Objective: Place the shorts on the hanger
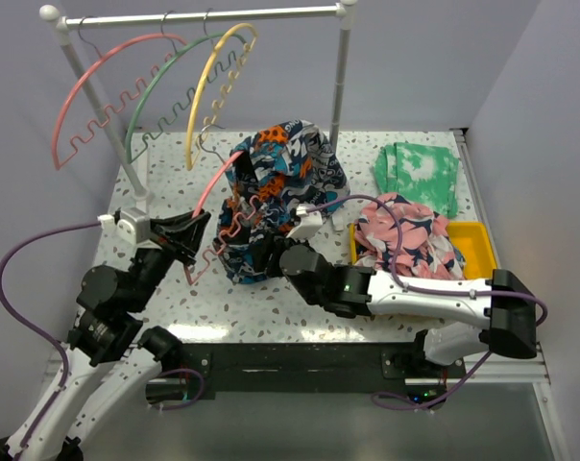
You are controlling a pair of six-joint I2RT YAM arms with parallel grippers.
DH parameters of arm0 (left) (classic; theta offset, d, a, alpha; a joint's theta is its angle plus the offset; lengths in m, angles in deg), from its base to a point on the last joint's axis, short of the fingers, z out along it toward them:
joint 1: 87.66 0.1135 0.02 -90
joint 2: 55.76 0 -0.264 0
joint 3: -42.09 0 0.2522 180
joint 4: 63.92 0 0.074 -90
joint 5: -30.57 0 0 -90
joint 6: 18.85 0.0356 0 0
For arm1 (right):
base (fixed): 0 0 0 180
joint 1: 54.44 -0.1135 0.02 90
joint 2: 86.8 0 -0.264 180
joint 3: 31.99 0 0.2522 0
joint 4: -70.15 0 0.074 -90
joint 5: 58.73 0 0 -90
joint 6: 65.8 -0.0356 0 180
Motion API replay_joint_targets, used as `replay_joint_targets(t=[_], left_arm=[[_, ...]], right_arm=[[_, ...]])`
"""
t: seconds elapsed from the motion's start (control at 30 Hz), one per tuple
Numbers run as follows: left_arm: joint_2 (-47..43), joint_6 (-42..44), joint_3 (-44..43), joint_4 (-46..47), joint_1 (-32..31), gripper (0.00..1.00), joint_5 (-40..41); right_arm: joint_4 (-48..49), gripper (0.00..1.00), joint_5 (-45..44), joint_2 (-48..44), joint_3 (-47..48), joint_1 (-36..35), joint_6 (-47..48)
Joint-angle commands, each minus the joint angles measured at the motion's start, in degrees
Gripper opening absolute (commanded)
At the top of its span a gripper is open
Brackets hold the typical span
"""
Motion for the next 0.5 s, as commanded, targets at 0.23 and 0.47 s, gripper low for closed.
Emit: replay_joint_targets(t=[0.23,0.47], left_arm=[[1.0,-1.5,-1.5,10.1,0.3,0.00,0.6],[1.0,-2.2,-0.6,11.6,0.4,0.00,0.5]], right_arm=[[3.6,0.60,-8.2,2.8,3.9,-1.0,-5.1],[1.0,0.60,-12.0,7.7,9.3,-0.9,-6.0]])
